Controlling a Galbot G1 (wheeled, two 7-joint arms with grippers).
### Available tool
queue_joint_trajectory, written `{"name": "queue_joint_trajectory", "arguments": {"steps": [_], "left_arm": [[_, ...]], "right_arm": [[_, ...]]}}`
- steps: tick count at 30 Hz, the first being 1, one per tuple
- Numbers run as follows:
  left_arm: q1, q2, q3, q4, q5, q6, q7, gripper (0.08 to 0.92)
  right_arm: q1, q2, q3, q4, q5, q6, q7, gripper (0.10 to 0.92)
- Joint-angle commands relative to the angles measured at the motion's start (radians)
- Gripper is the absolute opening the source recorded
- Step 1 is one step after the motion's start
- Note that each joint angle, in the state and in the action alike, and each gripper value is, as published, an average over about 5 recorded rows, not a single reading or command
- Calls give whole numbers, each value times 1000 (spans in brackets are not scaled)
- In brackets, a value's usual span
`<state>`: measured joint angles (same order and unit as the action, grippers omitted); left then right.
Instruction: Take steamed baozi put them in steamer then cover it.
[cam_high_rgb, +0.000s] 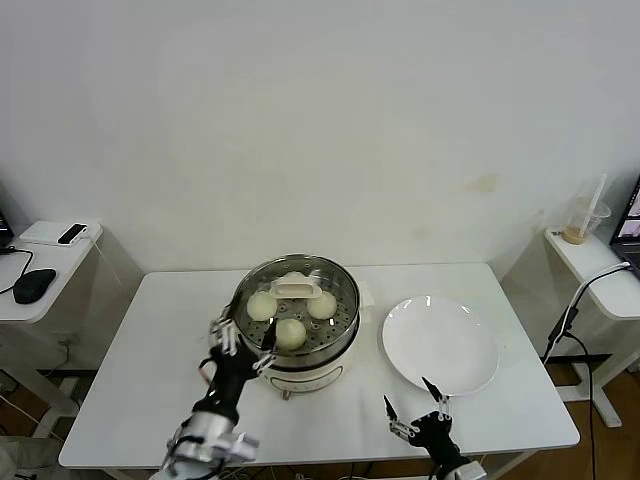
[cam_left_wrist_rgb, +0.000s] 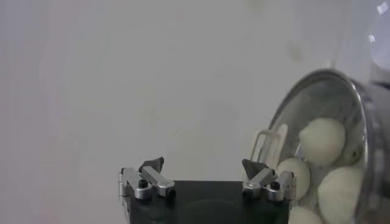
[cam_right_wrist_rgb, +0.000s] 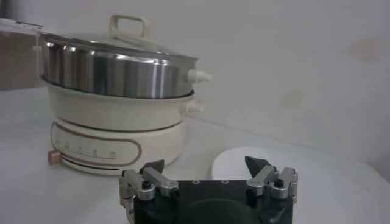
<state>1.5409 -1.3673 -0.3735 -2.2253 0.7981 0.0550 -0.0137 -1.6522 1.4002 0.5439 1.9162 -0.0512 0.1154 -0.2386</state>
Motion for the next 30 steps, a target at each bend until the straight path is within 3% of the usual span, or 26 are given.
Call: {"name": "queue_joint_trajectory", "arguments": {"steps": [1, 5, 13, 30], "left_arm": [[317, -59, -191, -61, -730, -265, -170, 823], [396, -58, -189, -58, -753, -358, -172, 823], [416, -57, -240, 47, -870, -398, -155, 823], [405, -80, -270, 65, -936, -286, -122, 823]], "right_arm": [[-11, -27, 13, 6, 20, 6, 0, 823], [-25, -33, 28, 16, 33, -3, 0, 823], [-38, -28, 34, 17, 24, 7, 3, 823], [-40, -29, 17, 24, 51, -10, 35, 823]]}}
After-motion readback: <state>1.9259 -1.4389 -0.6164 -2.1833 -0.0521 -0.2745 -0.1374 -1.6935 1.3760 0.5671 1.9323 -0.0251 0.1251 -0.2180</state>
